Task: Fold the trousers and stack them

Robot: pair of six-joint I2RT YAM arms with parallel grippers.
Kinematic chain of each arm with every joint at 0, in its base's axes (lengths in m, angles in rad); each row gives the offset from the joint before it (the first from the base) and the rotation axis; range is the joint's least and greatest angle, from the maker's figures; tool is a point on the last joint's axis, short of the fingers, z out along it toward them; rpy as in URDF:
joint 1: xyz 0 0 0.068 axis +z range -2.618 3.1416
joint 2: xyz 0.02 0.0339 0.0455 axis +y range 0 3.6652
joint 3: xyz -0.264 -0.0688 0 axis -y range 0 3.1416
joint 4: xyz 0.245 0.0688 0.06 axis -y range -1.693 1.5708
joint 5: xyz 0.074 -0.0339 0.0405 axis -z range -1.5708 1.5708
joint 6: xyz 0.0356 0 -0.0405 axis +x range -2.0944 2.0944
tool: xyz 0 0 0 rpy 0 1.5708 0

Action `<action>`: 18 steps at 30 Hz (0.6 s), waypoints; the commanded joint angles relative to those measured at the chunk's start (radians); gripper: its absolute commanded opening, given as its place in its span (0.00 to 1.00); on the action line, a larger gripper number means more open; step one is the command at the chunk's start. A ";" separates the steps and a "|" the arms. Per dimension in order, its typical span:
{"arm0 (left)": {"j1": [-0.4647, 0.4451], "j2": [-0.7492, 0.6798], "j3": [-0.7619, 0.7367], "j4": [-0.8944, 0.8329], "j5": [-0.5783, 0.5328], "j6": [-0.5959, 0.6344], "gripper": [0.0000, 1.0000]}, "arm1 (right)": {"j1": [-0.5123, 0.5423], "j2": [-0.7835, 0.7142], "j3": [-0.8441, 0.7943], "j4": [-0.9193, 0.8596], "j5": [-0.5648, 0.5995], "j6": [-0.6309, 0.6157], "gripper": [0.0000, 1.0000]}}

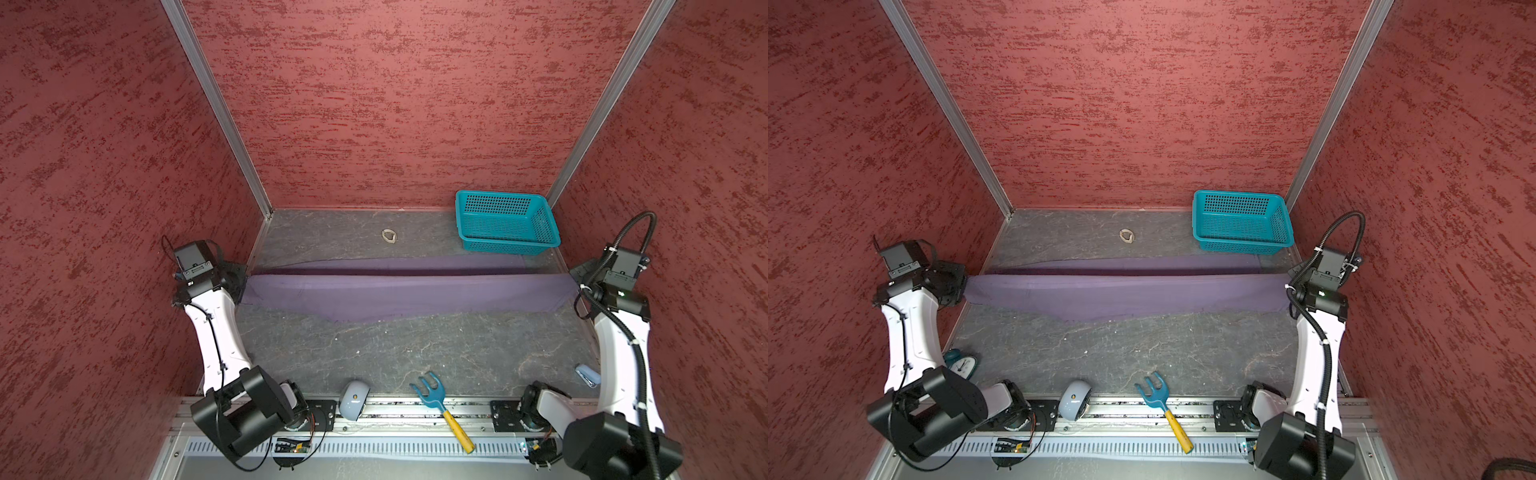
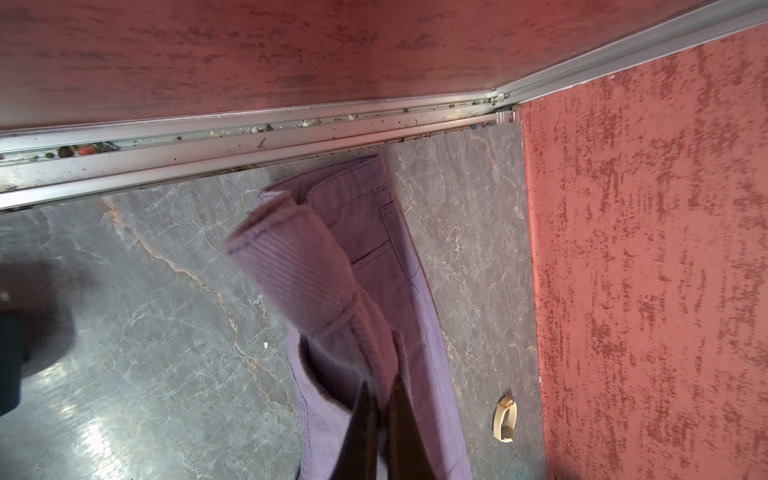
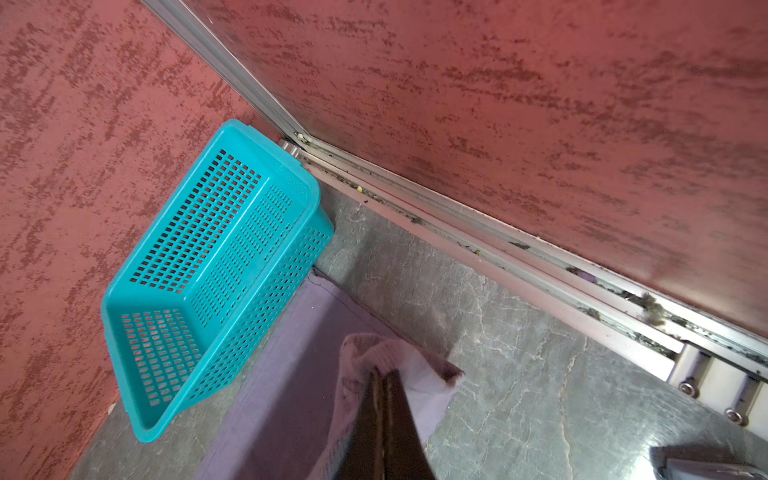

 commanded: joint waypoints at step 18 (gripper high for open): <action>0.041 -0.015 -0.012 0.090 -0.046 0.017 0.00 | -0.050 0.053 -0.036 0.104 0.064 0.010 0.00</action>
